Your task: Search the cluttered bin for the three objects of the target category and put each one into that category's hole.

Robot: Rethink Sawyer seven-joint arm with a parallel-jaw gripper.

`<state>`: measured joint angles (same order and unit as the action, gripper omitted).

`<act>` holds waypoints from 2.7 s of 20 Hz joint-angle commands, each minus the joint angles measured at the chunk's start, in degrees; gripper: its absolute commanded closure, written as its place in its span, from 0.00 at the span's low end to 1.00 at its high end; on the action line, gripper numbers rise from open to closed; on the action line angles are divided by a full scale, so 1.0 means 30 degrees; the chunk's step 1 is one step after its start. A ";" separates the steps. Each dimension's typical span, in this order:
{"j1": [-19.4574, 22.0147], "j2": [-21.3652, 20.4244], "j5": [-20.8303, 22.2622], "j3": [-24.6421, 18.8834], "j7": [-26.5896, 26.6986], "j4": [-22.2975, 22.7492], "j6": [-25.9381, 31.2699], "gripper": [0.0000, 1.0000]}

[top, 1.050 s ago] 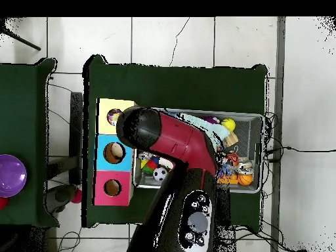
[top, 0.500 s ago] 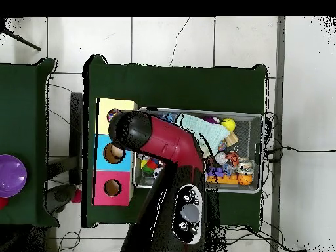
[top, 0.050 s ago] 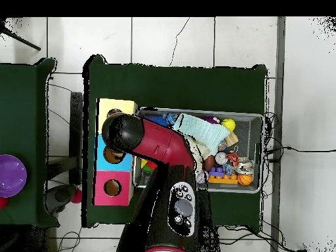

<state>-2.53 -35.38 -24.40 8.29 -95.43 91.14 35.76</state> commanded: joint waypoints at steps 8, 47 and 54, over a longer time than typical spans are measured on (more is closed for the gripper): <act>0.0209 0.2033 0.0395 -0.0862 -0.3618 0.0051 -0.0592 1.00; 0.0778 0.1270 -0.1571 -0.2537 -0.3772 0.0365 -0.0992 1.00; 0.0723 0.1602 -0.1344 -0.2410 -0.3926 -0.0200 -0.1396 1.00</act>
<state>-1.69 -32.12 -27.05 4.58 -95.43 90.99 35.64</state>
